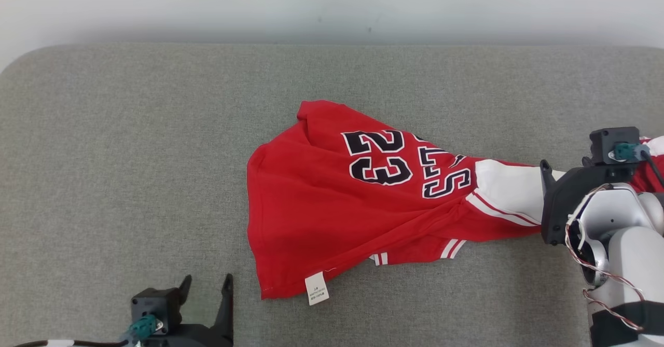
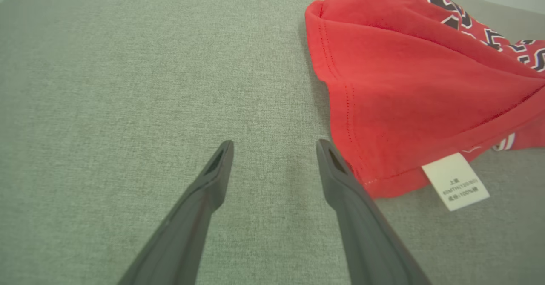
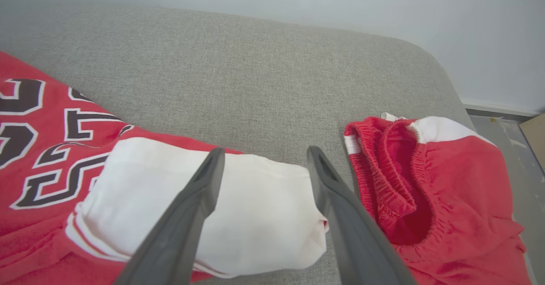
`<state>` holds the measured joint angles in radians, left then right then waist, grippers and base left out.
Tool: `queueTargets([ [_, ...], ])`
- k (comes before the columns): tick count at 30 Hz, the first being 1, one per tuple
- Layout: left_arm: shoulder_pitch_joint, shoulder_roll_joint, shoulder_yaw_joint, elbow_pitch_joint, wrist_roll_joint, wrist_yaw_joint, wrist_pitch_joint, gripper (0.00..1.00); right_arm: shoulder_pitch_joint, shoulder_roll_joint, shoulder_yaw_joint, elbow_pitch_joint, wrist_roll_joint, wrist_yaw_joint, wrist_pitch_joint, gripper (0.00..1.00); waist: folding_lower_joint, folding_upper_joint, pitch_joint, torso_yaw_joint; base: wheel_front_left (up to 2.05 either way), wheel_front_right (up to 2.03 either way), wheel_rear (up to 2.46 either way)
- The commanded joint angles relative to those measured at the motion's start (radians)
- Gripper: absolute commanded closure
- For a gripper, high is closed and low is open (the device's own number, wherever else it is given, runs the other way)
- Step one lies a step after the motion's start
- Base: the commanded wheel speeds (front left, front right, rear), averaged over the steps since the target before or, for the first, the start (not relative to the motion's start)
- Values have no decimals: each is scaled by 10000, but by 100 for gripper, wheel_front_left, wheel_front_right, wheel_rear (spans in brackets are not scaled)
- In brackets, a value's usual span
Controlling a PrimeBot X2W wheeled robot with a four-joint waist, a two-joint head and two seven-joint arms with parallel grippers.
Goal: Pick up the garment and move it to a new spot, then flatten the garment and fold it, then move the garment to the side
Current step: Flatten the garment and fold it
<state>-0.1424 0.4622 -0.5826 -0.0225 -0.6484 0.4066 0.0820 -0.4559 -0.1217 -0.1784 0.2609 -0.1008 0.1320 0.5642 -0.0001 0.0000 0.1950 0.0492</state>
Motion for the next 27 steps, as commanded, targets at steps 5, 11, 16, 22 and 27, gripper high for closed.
queueTargets([
  [5, -75, -116, -195, 115, -199, -316, 210, 0, 550, 44, -55, -1103, 391, -24, 419, 0, 1, 0, -66, -91, 0, 0, 0],
  [11, -474, -124, -499, 321, -222, -624, 671, 0, 932, 101, -27, -2214, 691, -25, 892, 0, 1, 0, 63, -354, 0, 0, 0],
  [16, -761, -168, -835, 366, -109, -889, 962, 0, 1127, 154, -86, -2668, 756, -25, 1123, 0, 1, 0, 176, -461, 0, 0, 0],
  [22, -904, -205, -1163, 452, 2, -808, 1493, 0, 1259, 233, -115, -2862, 775, -25, 1244, 0, 1, 0, 254, -524, 0, 0, 0],
  [27, -906, -153, -1404, 97, 181, -745, 1683, 0, 1299, 267, -145, -2902, 770, -25, 1278, 0, 1, 0, 295, -522, 0, 0, 0],
])
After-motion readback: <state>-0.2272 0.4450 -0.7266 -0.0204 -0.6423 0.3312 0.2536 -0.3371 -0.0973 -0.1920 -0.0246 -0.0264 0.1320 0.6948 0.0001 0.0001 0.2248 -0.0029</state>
